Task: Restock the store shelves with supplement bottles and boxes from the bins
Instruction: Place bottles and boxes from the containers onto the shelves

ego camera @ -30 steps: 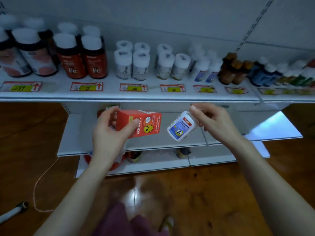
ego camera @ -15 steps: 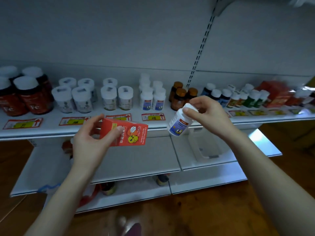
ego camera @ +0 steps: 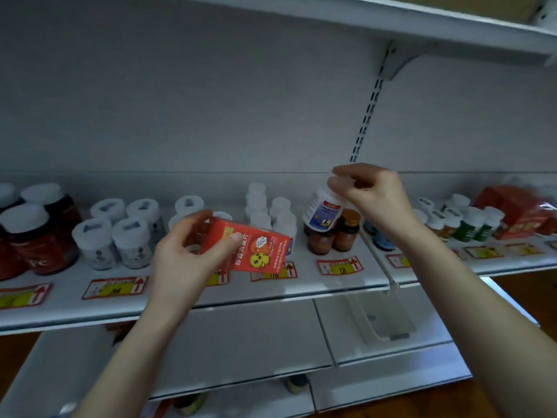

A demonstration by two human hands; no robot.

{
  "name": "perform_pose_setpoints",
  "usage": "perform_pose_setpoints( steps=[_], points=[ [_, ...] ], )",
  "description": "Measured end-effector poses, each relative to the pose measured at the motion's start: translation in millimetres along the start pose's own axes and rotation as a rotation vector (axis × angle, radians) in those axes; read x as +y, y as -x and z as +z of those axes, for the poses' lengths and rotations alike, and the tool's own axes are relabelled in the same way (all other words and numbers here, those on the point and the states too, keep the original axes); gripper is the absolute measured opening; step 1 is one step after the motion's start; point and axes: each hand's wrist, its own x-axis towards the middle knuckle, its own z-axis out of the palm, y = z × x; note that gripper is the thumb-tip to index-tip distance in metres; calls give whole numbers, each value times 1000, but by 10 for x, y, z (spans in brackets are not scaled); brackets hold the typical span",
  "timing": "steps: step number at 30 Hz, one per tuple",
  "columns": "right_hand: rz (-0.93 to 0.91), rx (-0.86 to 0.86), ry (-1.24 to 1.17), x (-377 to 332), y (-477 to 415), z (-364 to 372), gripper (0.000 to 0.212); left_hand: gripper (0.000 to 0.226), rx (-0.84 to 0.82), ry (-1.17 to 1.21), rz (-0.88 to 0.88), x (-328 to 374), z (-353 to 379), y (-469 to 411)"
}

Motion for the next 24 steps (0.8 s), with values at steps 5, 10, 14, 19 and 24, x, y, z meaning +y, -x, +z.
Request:
perform_pose_setpoints(
  steps=[5, 10, 14, 19, 24],
  points=[
    [-46, 9, -55, 41, -346, 254, 23, 51, 20, -10, 8, 35, -29, -164],
    [-114, -63, -34, 124, -775, 521, 24, 37, 75, -30, 14, -4, -138, -258],
    [-73, -179, 64, 251, -1142, 754, 27, 52, 149, -57, -6, 15, -203, -291],
    [14, -361, 143, 442, -1308, 1014, 34, 49, 172, -85, -24, 47, -202, -260],
    [45, -447, 174, 589, -1303, 1191, 37, 54, 215, -78, -66, 11, -135, -237]
  ],
)
